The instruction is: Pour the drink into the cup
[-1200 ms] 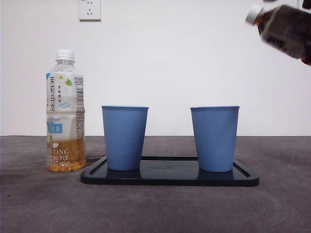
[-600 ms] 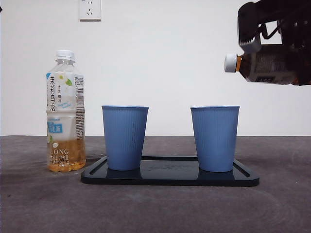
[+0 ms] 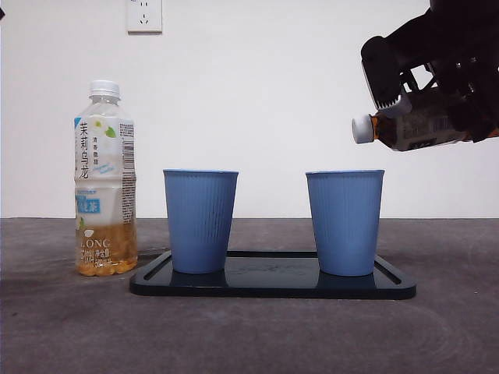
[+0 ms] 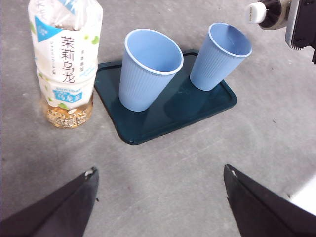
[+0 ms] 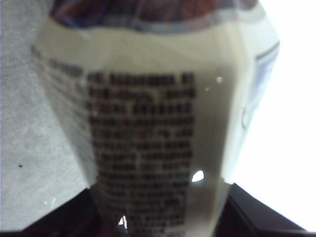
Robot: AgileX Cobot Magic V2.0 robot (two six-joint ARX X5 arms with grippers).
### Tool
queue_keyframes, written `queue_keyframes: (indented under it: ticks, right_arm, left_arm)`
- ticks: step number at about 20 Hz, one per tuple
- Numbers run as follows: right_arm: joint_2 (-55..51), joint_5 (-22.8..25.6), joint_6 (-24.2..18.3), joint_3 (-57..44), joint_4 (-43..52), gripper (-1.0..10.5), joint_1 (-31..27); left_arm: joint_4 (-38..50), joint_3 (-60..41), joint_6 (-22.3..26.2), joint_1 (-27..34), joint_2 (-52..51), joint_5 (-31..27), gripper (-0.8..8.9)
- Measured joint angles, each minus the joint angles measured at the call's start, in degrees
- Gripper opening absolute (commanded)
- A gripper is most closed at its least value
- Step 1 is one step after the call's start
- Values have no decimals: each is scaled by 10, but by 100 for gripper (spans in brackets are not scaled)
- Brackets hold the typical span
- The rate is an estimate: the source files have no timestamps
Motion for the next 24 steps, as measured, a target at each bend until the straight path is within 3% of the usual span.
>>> queue_keyframes:
  ticks: [21, 24]
  right_arm:
    - [2, 5, -17, 0, 0, 171, 9]
    - [2, 2, 2, 0, 0, 171, 9]
  left_arm:
    - [0, 0, 0, -1, 0, 0, 409]
    - [0, 0, 0, -1, 0, 0, 409]
